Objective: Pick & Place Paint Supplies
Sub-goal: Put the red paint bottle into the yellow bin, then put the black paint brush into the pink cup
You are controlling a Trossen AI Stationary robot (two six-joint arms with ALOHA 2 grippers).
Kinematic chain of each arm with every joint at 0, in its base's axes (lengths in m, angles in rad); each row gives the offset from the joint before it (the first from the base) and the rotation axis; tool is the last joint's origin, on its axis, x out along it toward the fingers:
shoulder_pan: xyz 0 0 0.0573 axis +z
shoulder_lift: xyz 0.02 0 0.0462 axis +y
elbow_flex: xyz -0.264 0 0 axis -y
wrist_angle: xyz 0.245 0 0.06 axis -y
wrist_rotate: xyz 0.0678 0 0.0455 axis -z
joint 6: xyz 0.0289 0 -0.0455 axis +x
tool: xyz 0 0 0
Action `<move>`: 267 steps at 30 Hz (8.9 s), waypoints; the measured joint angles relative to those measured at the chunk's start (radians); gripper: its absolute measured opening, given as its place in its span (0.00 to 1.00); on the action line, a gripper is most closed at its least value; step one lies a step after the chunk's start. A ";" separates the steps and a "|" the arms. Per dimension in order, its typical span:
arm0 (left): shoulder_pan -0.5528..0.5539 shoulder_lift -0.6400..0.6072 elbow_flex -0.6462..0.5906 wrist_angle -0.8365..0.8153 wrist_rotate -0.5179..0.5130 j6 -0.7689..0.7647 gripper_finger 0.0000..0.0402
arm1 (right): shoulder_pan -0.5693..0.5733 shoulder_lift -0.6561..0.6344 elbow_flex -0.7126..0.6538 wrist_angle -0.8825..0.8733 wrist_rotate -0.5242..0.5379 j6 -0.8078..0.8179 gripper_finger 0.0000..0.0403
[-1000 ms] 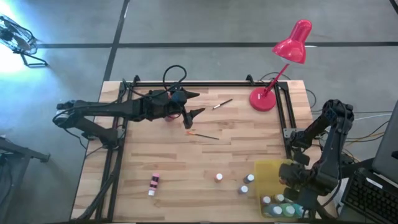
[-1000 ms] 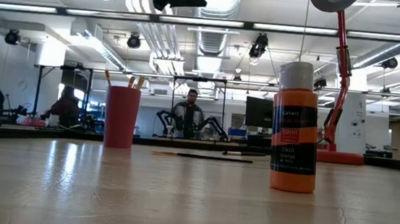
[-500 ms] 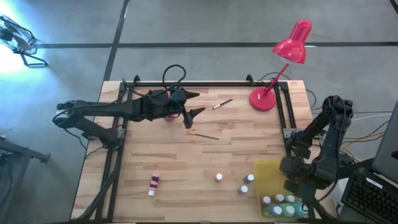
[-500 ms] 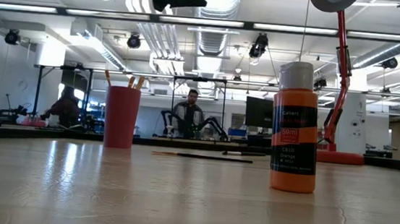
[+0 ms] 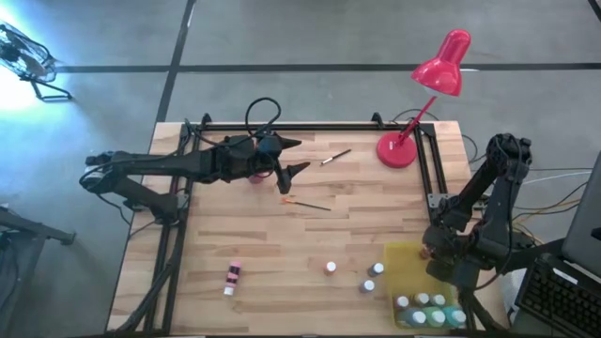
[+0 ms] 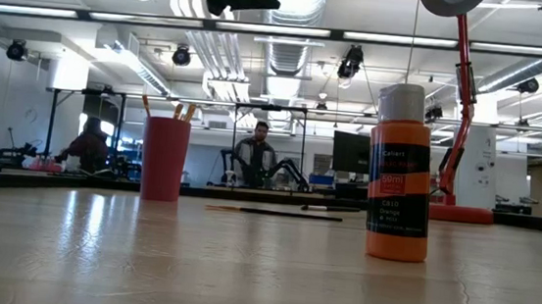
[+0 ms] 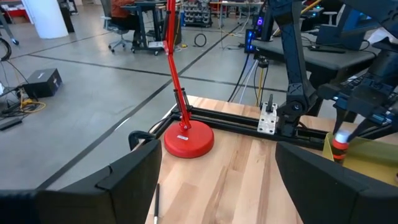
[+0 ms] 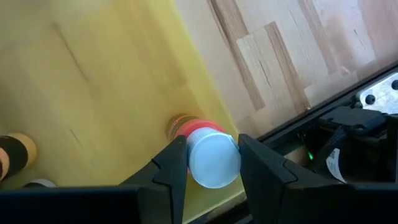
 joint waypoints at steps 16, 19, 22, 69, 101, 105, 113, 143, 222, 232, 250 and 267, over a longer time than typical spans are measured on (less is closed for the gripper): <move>0.000 0.000 0.000 0.000 0.000 0.014 0.79 | 0.000 -0.007 -0.002 -0.012 -0.016 0.005 0.28; 0.000 0.000 0.000 0.000 0.000 0.015 0.79 | -0.001 -0.007 -0.002 -0.011 -0.034 0.006 0.28; 0.000 0.000 0.000 0.000 0.000 0.015 0.79 | -0.001 -0.007 -0.002 -0.009 -0.037 0.008 0.29; 0.000 0.000 0.000 -0.001 0.004 0.013 0.79 | -0.001 -0.013 0.200 -0.222 0.160 -0.037 0.65; -0.001 0.000 0.000 -0.032 0.072 0.018 0.79 | -0.076 -0.013 0.363 -0.249 1.114 -0.396 0.52; 0.000 0.000 0.000 -0.065 0.084 0.031 0.79 | -0.088 -0.013 0.362 -0.245 1.176 -0.389 0.49; -0.004 0.000 0.000 -0.095 0.209 0.268 0.79 | -0.109 -0.013 0.363 -0.219 1.223 -0.389 0.42; 0.128 0.546 0.391 -0.319 -0.087 0.173 0.79 | -0.126 -0.012 0.360 -0.205 1.214 -0.358 0.18; 0.250 -0.229 0.000 -0.365 0.240 -0.032 0.71 | -1.181 0.079 0.298 0.673 0.344 -1.779 0.40; 0.250 -0.253 0.000 -0.371 0.240 -0.031 0.71 | -1.359 0.323 0.355 0.655 0.208 -1.988 0.42; 0.250 -0.252 0.001 -0.407 0.242 -0.023 0.71 | -1.558 0.661 0.571 0.624 -0.105 -2.249 0.41; 0.250 -0.252 0.000 -0.528 0.242 -0.024 0.71 | -1.637 0.926 0.747 0.547 -0.123 -2.325 0.40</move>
